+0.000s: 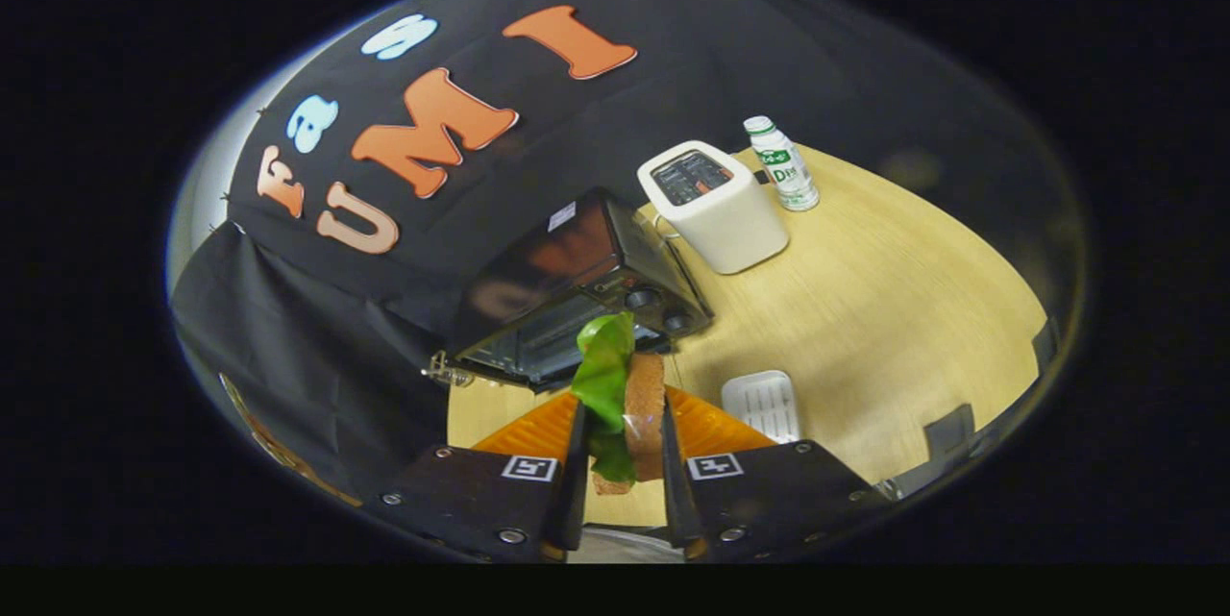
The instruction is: Open the toaster oven, put the food inside, and close the toaster oven door.
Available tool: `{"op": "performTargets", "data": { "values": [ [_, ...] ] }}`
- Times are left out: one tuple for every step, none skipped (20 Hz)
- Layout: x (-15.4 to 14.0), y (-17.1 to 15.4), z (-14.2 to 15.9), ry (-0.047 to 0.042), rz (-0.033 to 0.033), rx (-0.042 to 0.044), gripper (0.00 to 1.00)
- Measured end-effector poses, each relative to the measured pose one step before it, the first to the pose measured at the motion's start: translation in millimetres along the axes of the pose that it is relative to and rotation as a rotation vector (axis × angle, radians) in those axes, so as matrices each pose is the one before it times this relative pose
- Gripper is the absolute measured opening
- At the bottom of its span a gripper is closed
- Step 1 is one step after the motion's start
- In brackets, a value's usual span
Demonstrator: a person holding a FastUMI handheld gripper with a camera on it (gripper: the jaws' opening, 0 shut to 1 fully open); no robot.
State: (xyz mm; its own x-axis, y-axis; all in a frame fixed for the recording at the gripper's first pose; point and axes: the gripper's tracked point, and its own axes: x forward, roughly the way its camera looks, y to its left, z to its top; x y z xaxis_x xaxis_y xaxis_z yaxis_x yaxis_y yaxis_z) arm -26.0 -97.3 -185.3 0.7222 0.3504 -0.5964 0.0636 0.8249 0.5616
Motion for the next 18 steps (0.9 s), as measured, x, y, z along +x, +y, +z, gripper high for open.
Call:
{"op": "performTargets", "data": {
  "values": [
    [5.2, 5.14, -3.46, -0.01831, 0.01924, 0.03221, 0.35],
    [6.89, 4.83, -4.19, -0.01275, 0.02061, 0.03659, 0.35],
    [5.61, 4.41, -5.06, -0.011, 0.01863, 0.03846, 0.35],
    [7.3, 1.63, -6.31, -0.00619, 0.01653, 0.03801, 0.35],
    [8.32, 2.05, -8.26, -0.00114, 0.01536, 0.03379, 0.35],
    [9.99, 1.51, -6.95, -0.00838, 0.01322, 0.03154, 0.35],
    [9.71, 1.47, -6.73, -0.00287, 0.01342, 0.02665, 0.35],
    [9.5, 1.18, -5.19, -0.0103, 0.01335, 0.02589, 0.34],
    [9.64, 2.46, -1.92, -0.01716, 0.01314, 0.02958, 0.35],
    [7.65, 2.93, -1.85, -0.02254, 0.01371, 0.03094, 0.35],
    [10.7, 2.82, 0.91, -0.02575, 0.01282, 0.00968, 0.35],
    [13.24, -0.78, 0.58, -0.02507, -0.00235, 0.00745, 0.34],
    [12.41, -1.29, -3.17, -0.00608, -0.00894, -0.0007, 0.35],
    [11.05, 0.68, -5.03, -0.00439, -0.00639, -0.00597, 0.35],
    [11.27, 0.39, -5.76, 0.00267, -0.00364, 0.00399, 0.35],
    [10.57, 2.24, -5.0, -0.00067, 0.00422, 0.01733, 0.35],
    [10.79, 2.75, -2.68, -0.00337, 0.01006, 0.01925, 0.35],
    [11.75, 2.76, -2.63, -0.00737, 0.00813, 0.01982, 0.35]
  ]
}}
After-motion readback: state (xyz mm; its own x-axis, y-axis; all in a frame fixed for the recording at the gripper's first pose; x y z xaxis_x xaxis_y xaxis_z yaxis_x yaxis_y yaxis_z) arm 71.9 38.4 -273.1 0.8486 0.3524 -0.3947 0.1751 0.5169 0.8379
